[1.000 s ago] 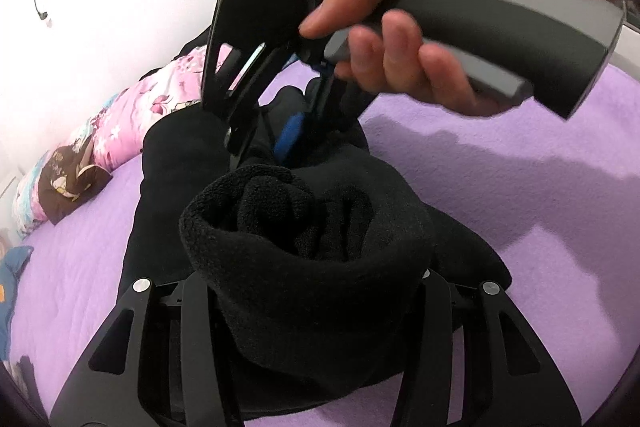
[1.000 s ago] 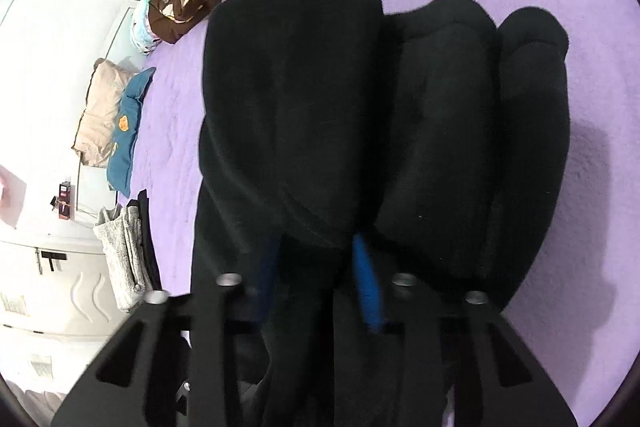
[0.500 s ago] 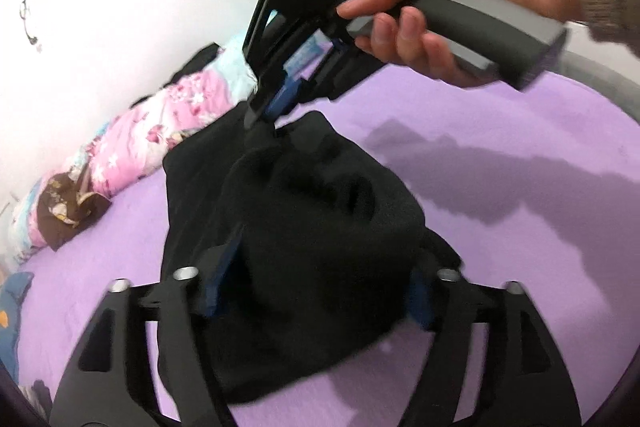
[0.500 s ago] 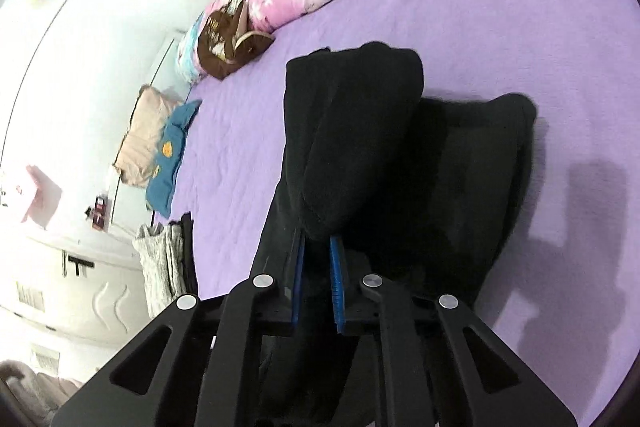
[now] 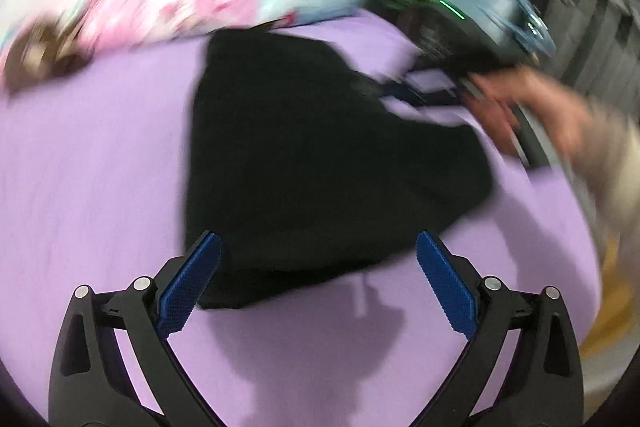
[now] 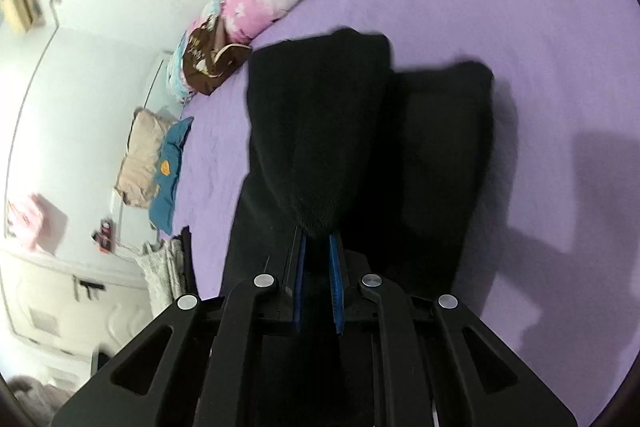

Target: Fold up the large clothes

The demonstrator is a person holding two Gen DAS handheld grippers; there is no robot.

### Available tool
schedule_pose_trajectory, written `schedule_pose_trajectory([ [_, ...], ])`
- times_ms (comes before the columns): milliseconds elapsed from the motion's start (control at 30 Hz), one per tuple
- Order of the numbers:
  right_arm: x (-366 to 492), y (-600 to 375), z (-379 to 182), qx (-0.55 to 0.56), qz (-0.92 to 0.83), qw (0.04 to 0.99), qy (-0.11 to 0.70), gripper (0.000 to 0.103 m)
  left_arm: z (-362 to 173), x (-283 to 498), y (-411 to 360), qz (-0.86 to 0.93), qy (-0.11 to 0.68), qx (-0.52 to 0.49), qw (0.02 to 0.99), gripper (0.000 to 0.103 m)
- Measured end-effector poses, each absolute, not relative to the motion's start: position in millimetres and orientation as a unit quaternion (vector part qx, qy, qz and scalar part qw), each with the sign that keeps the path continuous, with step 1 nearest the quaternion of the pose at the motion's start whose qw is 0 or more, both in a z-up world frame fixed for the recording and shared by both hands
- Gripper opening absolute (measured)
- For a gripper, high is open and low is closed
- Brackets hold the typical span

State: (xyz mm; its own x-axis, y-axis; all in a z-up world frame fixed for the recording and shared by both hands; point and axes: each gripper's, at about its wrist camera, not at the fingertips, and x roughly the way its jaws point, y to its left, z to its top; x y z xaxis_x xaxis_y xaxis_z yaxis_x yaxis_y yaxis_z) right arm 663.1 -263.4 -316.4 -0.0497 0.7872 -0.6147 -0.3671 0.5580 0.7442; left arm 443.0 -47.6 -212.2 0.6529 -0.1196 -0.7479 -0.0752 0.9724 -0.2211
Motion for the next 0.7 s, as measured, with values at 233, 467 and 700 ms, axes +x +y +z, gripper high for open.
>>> schedule_pose_trajectory([
  [233, 663, -273, -340, 0.215, 0.440, 0.652, 0.579, 0.011, -254, 499, 82, -0.018, 0.463, -0.346, 0.815, 0.095],
  [467, 659, -273, -347, 0.226, 0.444, 0.651, 0.573, 0.011, -297, 542, 100, -0.054, 0.496, -0.385, 0.776, 0.095],
  [700, 658, -276, -351, 0.228, 0.442, 0.652, 0.573, 0.013, -338, 561, 118, -0.125, 0.493, -0.474, 0.719, 0.098],
])
